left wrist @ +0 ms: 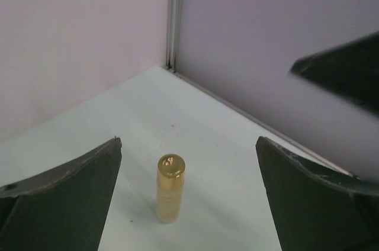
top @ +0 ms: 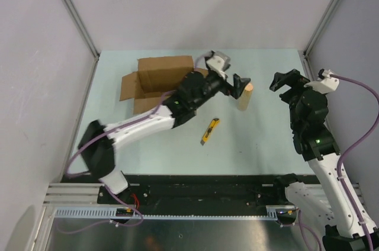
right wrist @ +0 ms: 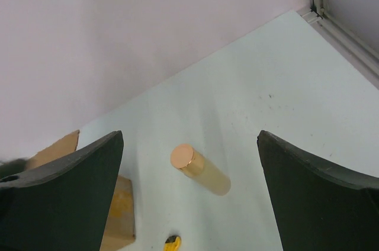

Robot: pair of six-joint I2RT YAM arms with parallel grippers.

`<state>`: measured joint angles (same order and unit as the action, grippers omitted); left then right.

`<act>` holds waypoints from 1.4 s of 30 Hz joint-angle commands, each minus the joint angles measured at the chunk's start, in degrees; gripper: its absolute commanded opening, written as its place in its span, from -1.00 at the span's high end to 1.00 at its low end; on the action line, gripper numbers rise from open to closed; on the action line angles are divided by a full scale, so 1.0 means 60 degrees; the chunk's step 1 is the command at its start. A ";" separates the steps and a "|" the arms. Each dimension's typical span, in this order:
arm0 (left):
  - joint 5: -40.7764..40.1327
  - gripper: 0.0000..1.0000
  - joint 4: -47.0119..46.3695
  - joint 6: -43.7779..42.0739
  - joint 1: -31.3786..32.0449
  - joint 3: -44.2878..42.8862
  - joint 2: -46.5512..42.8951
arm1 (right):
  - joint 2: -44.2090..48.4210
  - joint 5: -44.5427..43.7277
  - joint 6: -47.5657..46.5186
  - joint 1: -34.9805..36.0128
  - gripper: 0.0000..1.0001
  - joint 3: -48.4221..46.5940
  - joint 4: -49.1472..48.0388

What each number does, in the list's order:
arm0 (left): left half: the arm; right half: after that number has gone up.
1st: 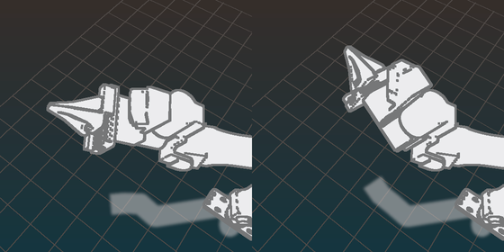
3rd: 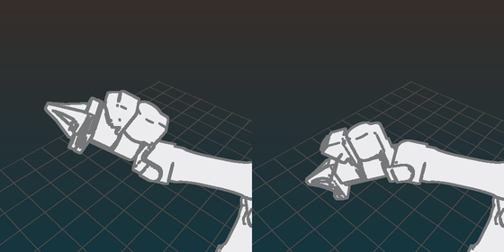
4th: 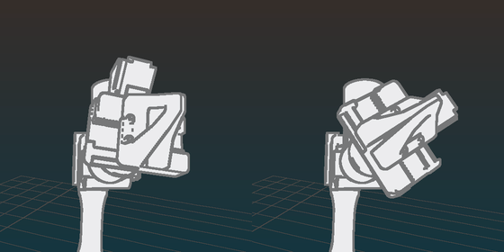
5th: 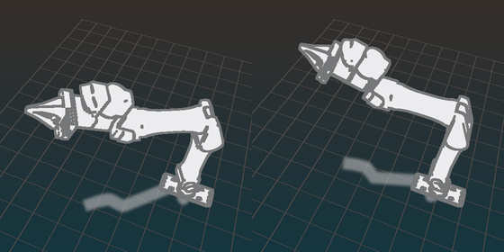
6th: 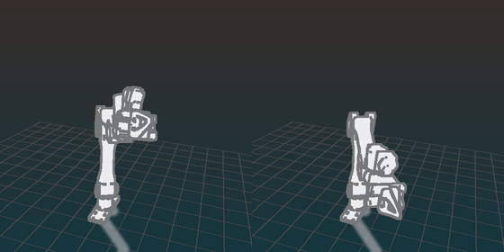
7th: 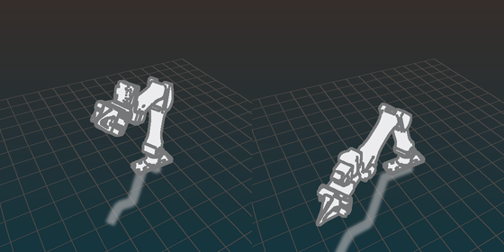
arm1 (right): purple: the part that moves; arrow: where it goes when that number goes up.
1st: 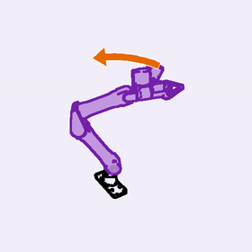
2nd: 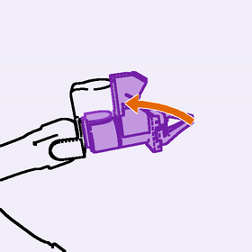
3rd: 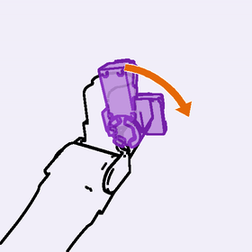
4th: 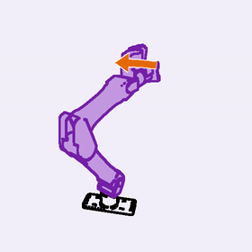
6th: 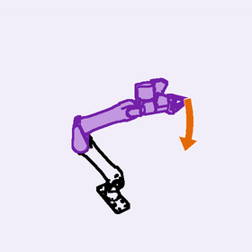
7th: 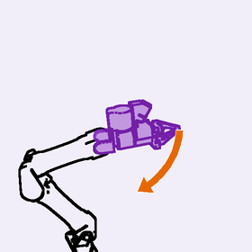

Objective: Unpack the express box

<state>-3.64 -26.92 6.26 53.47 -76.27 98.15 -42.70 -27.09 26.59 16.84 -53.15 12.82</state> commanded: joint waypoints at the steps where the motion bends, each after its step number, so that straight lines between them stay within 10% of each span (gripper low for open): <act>1: -0.0066 -0.99 0.2371 0.0668 -0.0298 -0.0121 -0.2336 | -0.0236 0.0589 -0.0007 -0.0272 -0.99 -0.0444 -0.0028; 10: -0.0533 -0.99 0.8290 0.0027 -0.1236 0.1401 -0.6625 | -0.0691 0.1600 -0.0314 -0.1181 -1.00 -0.0649 0.0164; 17: -0.2614 -0.99 0.8836 0.0099 -0.1251 0.2955 -0.9383 | -0.1262 0.1453 -0.0799 -0.1254 -0.99 -0.0898 0.0105; 42: -0.3334 -0.99 1.1005 0.1081 -0.1251 0.1799 -1.0352 | -0.1658 0.1557 -0.0637 -0.1283 -1.00 -0.1118 0.0281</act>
<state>-24.82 38.92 11.62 45.98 -63.22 36.93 -52.93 -17.67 23.44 9.34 -57.14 15.66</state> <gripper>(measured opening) 0.996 0.995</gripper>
